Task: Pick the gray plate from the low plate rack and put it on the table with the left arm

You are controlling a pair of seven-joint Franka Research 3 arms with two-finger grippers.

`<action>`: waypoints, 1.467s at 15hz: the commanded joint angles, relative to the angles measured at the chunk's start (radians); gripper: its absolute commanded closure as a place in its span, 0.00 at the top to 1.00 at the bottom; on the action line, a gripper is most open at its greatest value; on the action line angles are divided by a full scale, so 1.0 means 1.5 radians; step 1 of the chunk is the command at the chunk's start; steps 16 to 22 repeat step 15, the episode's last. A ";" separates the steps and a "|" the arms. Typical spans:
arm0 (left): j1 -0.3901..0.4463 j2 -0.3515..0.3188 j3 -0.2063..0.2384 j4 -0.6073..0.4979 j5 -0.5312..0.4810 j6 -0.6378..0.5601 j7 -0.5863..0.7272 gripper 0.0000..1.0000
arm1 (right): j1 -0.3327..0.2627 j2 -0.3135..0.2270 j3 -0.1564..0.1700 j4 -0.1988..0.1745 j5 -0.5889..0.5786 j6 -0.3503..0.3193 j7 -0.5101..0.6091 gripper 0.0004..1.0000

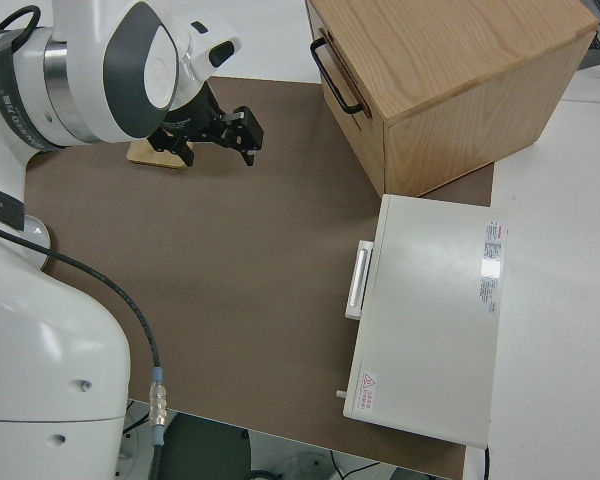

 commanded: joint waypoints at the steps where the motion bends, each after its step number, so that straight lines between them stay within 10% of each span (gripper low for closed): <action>1: -0.007 -0.006 0.000 0.017 0.012 -0.035 0.024 0.99 | -0.012 -0.002 0.011 0.006 -0.001 -0.009 0.008 0.98; 22: -0.009 -0.010 0.001 0.036 -0.016 -0.052 -0.031 0.99 | -0.013 -0.002 0.011 0.006 -0.001 -0.009 0.008 0.98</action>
